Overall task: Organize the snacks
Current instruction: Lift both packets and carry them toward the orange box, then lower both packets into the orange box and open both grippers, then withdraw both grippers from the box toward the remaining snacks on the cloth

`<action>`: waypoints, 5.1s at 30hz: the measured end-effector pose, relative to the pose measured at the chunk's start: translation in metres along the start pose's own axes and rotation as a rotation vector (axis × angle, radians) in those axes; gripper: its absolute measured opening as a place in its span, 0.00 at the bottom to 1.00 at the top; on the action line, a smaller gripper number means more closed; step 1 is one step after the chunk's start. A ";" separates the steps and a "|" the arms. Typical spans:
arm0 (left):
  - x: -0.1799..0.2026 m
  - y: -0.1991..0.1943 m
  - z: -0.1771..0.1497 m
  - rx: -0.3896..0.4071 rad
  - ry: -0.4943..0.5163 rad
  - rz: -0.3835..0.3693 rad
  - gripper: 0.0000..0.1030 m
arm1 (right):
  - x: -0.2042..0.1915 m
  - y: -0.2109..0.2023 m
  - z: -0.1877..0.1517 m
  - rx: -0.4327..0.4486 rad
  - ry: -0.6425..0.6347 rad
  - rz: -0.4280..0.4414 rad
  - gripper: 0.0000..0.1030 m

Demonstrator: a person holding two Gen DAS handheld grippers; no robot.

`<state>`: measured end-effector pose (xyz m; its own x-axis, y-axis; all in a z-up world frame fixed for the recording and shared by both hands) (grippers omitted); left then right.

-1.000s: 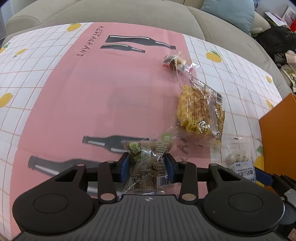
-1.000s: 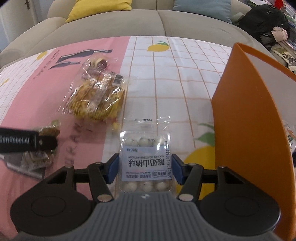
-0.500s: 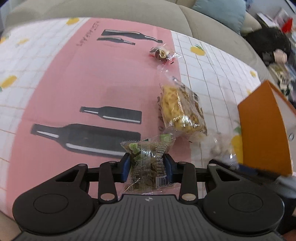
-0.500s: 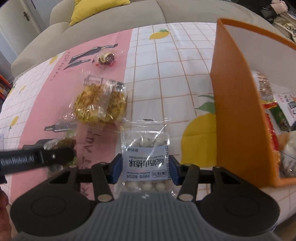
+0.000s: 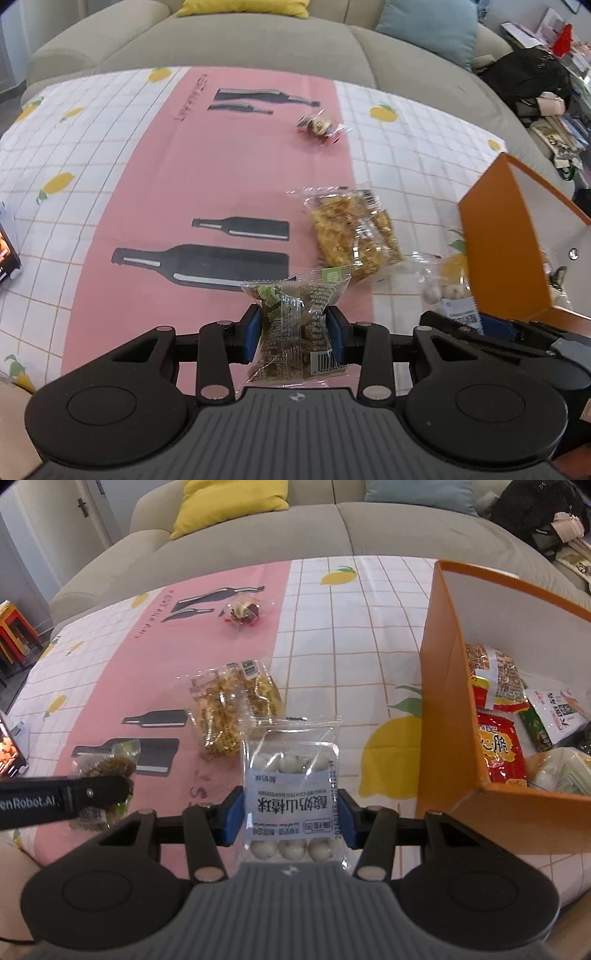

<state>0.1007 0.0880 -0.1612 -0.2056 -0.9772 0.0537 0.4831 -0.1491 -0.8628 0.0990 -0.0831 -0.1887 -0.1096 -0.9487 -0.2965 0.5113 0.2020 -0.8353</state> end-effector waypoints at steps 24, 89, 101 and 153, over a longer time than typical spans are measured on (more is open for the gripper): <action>0.148 -0.060 0.062 0.145 0.250 -0.223 0.41 | 0.075 -0.128 0.030 0.119 0.091 0.117 0.49; 0.315 0.102 0.113 -0.156 0.616 -0.260 0.71 | 0.267 -0.018 0.101 -0.383 -0.019 -0.311 0.68; 0.293 0.054 0.119 -0.053 0.580 -0.247 0.72 | 0.242 -0.060 0.109 -0.283 -0.040 -0.320 0.82; -0.036 0.003 0.040 0.058 0.074 0.100 0.71 | -0.057 -0.013 0.048 0.162 -0.264 0.048 0.96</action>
<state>0.1437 0.1171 -0.1455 -0.2151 -0.9741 -0.0699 0.5520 -0.0622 -0.8316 0.1397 -0.0434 -0.1390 0.1320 -0.9738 -0.1854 0.6419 0.2265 -0.7326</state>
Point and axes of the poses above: each gripper's, at about its wrist camera, not at the fingertips, and y roughly the way its jaws point, x to its right, z to its top, the point moved 8 cm from there along y, roughly the way its jaws point, and after that the axes turned 14 degrees about y, right-handed, at the moved point
